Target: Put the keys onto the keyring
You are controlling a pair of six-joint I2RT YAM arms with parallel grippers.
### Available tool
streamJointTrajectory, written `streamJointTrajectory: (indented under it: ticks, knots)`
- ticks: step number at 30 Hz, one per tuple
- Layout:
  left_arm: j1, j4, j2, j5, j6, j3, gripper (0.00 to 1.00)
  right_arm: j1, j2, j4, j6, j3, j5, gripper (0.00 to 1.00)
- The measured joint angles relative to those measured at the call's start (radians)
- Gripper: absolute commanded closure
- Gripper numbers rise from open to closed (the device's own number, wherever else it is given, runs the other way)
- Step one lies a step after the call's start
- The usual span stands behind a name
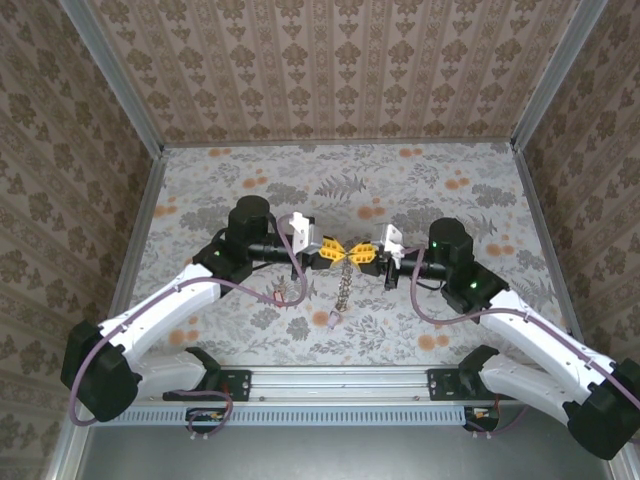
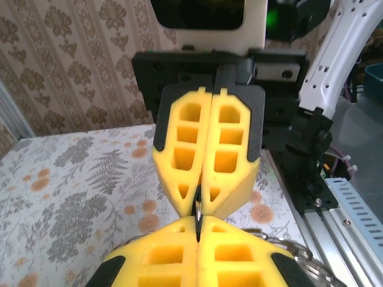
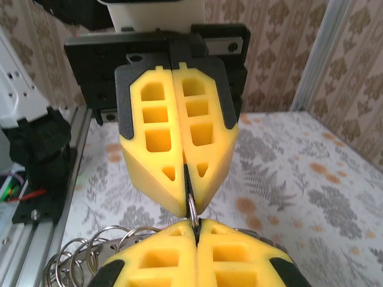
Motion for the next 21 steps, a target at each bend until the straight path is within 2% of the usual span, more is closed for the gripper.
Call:
streamJointTrajectory:
  ticks: [5, 9, 14, 21]
  knots:
    - [0.0, -0.104, 0.002, -0.056, 0.051, 0.006, 0.85, 0.03, 0.049, -0.248, -0.132, 0.156, 0.067, 1.0]
    - [-0.001, -0.154, 0.021, -0.076, 0.067, 0.021, 0.84, 0.065, 0.079, -0.354, -0.205, 0.243, 0.119, 1.0]
    - [-0.001, -0.174, 0.034, -0.1, 0.072, 0.035, 0.83, 0.108, 0.123, -0.444, -0.274, 0.285, 0.201, 1.0]
    - [-0.001, -0.194, 0.03, -0.118, 0.09, 0.035, 0.77, 0.122, 0.127, -0.476, -0.326, 0.289, 0.259, 1.0]
